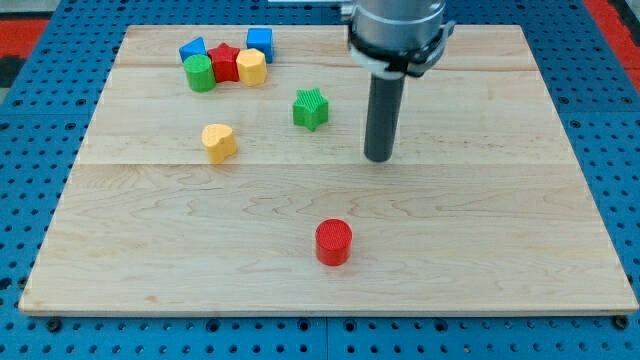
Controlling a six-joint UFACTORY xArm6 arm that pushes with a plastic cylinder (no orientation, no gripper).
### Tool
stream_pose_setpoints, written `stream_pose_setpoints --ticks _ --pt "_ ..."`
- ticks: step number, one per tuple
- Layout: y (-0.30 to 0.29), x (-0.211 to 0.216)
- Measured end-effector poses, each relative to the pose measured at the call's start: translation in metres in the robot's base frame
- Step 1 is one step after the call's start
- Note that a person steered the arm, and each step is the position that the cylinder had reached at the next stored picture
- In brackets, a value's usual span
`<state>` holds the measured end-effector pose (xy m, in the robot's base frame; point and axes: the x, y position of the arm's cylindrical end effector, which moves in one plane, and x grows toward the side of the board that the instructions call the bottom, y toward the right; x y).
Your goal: Move the green star to the left of the red circle
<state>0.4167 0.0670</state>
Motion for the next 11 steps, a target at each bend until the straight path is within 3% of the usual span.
stream_pose_setpoints --ticks 2,3,5,6,7,8,9,10,11 --pt "-0.036 -0.046" --pt "-0.008 -0.089" --pt "-0.111 -0.053" --pt "-0.112 -0.07" --pt "-0.163 -0.054" --pt "-0.128 0.001" --pt "-0.142 0.064" --pt "-0.153 0.044" --pt "-0.204 0.061"
